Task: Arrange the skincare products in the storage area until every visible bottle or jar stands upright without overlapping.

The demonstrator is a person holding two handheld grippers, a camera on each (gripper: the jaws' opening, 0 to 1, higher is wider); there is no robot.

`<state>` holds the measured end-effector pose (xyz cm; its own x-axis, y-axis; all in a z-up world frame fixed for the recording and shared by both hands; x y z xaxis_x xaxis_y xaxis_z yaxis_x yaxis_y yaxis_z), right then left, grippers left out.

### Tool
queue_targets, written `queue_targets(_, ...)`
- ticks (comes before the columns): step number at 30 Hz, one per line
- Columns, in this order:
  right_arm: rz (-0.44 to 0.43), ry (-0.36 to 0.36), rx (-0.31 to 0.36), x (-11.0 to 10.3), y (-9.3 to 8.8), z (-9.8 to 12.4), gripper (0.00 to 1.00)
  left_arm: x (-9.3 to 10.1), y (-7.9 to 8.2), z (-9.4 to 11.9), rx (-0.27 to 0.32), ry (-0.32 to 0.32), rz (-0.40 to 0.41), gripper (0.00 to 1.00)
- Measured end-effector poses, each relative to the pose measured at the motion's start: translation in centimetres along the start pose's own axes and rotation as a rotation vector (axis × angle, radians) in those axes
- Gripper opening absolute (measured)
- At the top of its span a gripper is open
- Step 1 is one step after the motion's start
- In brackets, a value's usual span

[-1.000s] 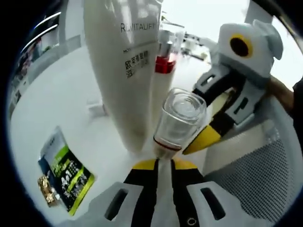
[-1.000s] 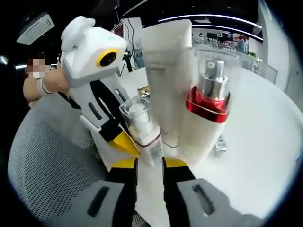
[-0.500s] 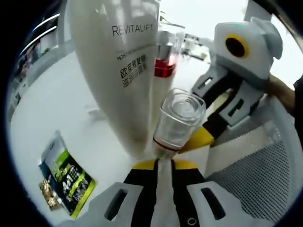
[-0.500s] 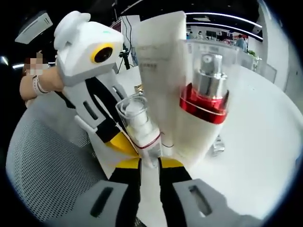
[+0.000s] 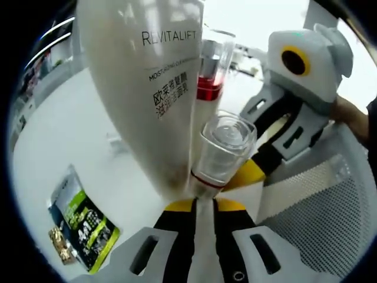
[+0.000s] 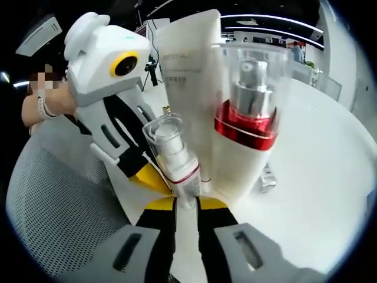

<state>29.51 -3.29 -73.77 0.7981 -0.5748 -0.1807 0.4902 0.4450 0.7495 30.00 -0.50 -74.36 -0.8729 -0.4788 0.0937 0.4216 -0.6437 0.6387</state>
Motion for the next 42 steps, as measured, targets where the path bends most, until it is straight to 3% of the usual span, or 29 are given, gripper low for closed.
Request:
queue_targets(9,0.008,-0.018,0.0,0.1,0.2,0.5,0.15,-0.1,-0.1,0.1,0.0,0.01,-0.01,0.09)
queue_targets(20,0.001,-0.04,0.019,-0.5,0.6,1.8,0.2,-0.3,-0.1,1.8,0.025,0.031,0.003,0.13)
queue_targets(31,-0.012,-0.084,0.073,-0.5,1.6,3.7,0.26,-0.6,-0.5,4.0,0.06,0.074,0.02,0.31)
queue_targets(35,-0.012,-0.12,0.107,-0.3,2.2,4.4,0.37,-1.0,-0.6,4.8,0.076,0.101,0.036,0.39)
queue_targets(42,-0.003,-0.134,0.121,-0.9,2.9,5.3,0.43,-1.5,-0.7,6.4,0.105,0.133,0.075,0.57)
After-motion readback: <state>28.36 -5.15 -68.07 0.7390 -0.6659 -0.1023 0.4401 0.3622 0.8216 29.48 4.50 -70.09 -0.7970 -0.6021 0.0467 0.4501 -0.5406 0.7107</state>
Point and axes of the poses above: the point that each gripper's makers call its tool centre point, and the gripper's own axes: z roughly backward along the fingers, x roughly to its right, y roughly out of its top, the point moved 1 cm from there along z, roughly backward along the fingers, and after that the axes turned 7 degrees about y, right-handed, at the moved point
